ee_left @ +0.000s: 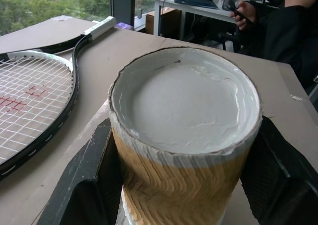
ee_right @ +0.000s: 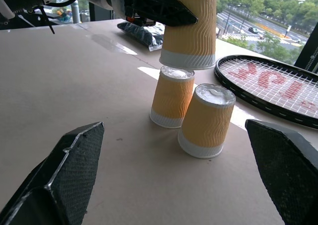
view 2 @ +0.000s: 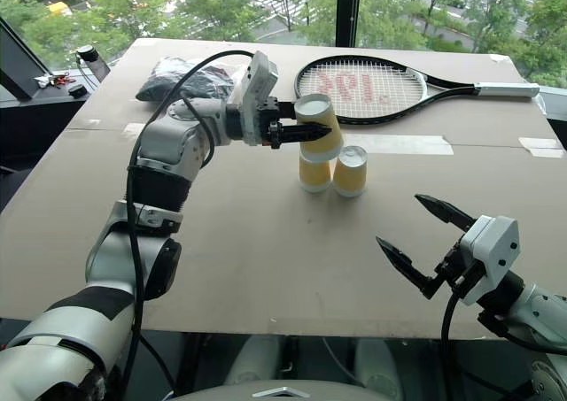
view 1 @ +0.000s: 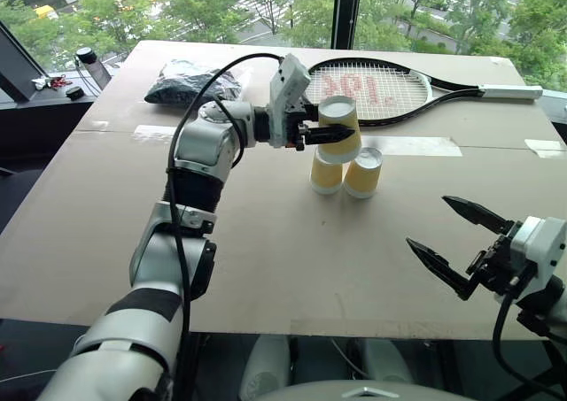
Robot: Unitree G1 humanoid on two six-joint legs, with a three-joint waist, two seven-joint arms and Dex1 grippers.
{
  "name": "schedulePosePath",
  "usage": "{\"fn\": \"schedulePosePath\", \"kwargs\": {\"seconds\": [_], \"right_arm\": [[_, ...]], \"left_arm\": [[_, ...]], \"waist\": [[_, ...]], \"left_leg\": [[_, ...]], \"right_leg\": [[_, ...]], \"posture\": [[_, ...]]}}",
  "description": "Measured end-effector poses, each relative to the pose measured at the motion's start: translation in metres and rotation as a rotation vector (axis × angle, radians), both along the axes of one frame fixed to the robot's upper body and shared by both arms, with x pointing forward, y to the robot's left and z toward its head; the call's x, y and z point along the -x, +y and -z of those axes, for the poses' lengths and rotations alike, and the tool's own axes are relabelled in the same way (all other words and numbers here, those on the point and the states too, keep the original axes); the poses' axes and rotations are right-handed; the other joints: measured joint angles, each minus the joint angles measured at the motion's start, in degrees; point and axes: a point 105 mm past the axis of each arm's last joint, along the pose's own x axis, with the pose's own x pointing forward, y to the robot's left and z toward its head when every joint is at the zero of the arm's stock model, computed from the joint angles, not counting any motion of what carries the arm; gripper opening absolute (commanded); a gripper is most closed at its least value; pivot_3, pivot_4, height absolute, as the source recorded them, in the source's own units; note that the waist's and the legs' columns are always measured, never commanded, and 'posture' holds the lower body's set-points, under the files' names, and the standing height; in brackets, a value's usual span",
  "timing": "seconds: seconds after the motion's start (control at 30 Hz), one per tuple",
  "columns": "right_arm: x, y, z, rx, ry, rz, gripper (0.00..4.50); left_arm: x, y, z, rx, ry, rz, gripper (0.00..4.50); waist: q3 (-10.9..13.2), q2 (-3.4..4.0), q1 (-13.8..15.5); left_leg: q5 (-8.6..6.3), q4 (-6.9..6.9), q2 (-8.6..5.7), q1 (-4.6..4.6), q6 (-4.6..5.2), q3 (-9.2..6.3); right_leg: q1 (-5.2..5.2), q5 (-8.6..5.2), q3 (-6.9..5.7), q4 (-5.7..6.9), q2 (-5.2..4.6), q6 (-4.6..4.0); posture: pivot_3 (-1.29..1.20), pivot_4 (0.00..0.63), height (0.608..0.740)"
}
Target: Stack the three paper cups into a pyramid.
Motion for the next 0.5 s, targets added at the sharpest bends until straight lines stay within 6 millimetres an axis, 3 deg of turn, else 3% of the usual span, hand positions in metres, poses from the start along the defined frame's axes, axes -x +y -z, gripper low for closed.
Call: {"fn": "schedulePosePath", "kwargs": {"seconds": [0.2,0.5], "right_arm": [[0.019,-0.004,-0.016,-0.143,-0.056,0.009,4.5],[0.035,-0.018,-0.007,-0.109,-0.034,0.009,4.5]], "left_arm": [[-0.009,-0.009,0.007,-0.024,-0.012,0.018,2.5],[-0.01,-0.013,0.008,-0.037,-0.024,0.04,2.5]], "waist": [[0.0,0.0,0.05],[0.0,0.01,0.04]], "left_leg": [[0.0,-0.02,0.06,0.0,0.0,-0.05],[-0.01,0.0,0.11,0.03,0.01,-0.04]], "right_leg": [[-0.03,0.0,0.02,0.0,0.07,0.0],[-0.01,0.0,0.05,0.02,0.07,0.0]], "posture": [[0.0,0.15,0.74],[0.0,0.15,0.74]]}}
